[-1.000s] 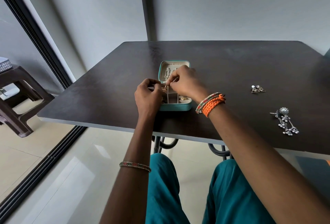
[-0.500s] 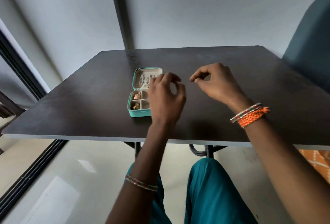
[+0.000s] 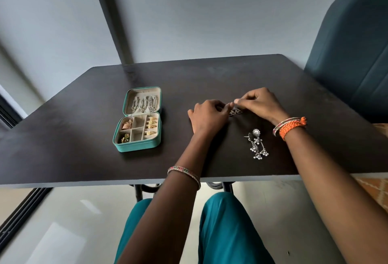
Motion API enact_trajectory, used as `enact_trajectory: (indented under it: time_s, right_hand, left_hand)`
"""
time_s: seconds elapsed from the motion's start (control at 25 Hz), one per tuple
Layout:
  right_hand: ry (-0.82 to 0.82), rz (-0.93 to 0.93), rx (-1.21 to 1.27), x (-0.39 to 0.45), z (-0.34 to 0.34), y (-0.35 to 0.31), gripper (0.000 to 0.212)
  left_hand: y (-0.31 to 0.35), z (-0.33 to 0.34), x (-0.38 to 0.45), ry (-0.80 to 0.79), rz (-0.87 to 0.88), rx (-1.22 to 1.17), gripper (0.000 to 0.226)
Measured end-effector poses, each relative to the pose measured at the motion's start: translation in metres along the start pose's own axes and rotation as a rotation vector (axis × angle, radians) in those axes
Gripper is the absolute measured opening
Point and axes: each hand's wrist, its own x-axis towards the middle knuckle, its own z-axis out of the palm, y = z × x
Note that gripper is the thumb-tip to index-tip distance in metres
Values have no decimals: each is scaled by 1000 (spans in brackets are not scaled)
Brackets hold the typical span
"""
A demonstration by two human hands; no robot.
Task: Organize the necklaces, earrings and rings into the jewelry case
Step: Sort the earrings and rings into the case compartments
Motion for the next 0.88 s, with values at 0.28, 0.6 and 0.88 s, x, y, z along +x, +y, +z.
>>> enact_trajectory:
  time_s: [0.28, 0.6, 0.88]
  right_hand:
    - [-10, -44, -179, -2, 8, -2, 8]
    - [48, -161, -249, -5, 11, 4, 12]
    - [12, -147, 240, -2, 10, 3, 18]
  left_hand:
    - [-4, 4, 7, 5, 24, -23, 23]
    - [-1, 0, 3, 43, -46, -198, 18]
    - [-6, 4, 5, 60, -9, -454, 11]
